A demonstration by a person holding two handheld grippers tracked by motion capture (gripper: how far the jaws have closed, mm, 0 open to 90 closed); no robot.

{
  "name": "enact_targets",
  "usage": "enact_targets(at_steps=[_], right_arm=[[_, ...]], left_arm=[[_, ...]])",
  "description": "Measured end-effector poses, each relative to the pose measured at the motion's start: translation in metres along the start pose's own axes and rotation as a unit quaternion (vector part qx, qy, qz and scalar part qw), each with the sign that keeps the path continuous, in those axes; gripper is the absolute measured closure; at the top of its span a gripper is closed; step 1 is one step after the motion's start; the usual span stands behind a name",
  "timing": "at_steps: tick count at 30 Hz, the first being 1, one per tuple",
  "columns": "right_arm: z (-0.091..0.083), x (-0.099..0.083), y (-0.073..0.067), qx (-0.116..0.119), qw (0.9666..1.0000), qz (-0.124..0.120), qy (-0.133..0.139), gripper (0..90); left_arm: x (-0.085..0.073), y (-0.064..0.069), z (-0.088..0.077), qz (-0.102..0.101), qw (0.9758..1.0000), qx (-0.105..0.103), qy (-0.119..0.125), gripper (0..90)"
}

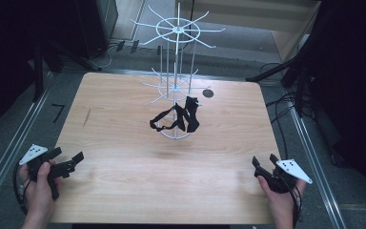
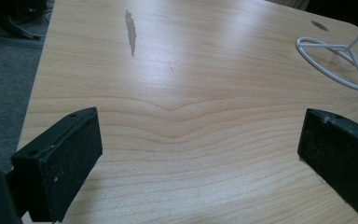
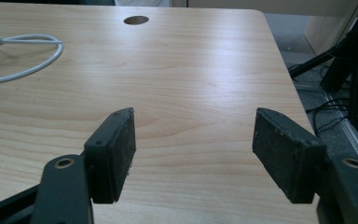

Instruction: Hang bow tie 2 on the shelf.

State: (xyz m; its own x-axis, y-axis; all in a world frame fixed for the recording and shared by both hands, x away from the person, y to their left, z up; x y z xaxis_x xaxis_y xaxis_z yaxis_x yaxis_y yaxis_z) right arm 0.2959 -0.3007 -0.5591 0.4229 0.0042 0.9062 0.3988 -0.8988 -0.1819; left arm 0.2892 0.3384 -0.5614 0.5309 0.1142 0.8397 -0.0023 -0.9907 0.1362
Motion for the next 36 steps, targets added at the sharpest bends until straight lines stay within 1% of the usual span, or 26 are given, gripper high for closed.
enact_targets(at_steps=[4,6,10,13,16,20,24,30,32,36], right_arm=[[-0.005,-0.001,0.005,-0.007,1.0,0.002,0.003,28.1],[-0.007,0.0,0.005,0.003,0.9999,0.004,0.009,26.6],[-0.011,-0.002,0.006,0.005,0.9999,0.004,0.01,25.2],[-0.017,-0.004,0.011,0.0,0.9999,0.006,0.012,23.6],[-0.023,-0.005,0.017,-0.014,0.9996,0.016,0.02,20.4],[-0.03,-0.008,0.022,-0.021,0.9993,0.022,0.021,18.0],[-0.035,-0.011,0.025,-0.019,0.9991,0.026,0.027,16.1],[-0.037,-0.013,0.026,-0.016,0.9992,0.024,0.029,15.7],[-0.037,-0.015,0.027,-0.017,0.9989,0.033,0.028,15.6],[-0.035,-0.019,0.03,-0.021,0.9987,0.041,0.022,15.5]], left_arm=[[0.0,0.0,0.0,0.0,1.0,0.0,0.0,0.2],[0.0,0.0,0.0,0.0,1.0,0.0,0.0,0.1],[0.0,0.0,0.0,0.0,1.0,0.001,0.0,0.2],[0.0,0.0,0.0,-0.001,1.0,0.001,0.001,0.2],[0.0,0.0,0.0,0.0,1.0,0.001,0.001,0.2],[0.0,0.0,0.0,-0.001,1.0,0.001,0.001,0.2],[0.0,0.0,0.0,-0.001,1.0,0.001,0.001,0.2],[0.0,-0.001,0.0,-0.001,1.0,0.002,0.001,0.2],[0.0,-0.001,0.0,-0.001,1.0,0.002,0.001,0.2],[0.0,-0.001,0.0,-0.002,1.0,0.002,0.002,0.2]])
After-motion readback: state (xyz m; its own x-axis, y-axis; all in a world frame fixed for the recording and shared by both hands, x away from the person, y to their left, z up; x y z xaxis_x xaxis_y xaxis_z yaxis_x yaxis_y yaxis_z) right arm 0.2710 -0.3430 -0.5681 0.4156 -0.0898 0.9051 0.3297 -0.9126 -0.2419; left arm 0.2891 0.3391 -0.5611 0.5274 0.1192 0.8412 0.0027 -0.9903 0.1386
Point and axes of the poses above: each handheld gripper's, and its own axes: z roughly forward along the jaws, x roughly out of its top, y roughly to its right, the point moved 8 cm from there along z, roughly forward along the jaws, and after that the axes turned 15 degrees about x, right-handed, at the moved point
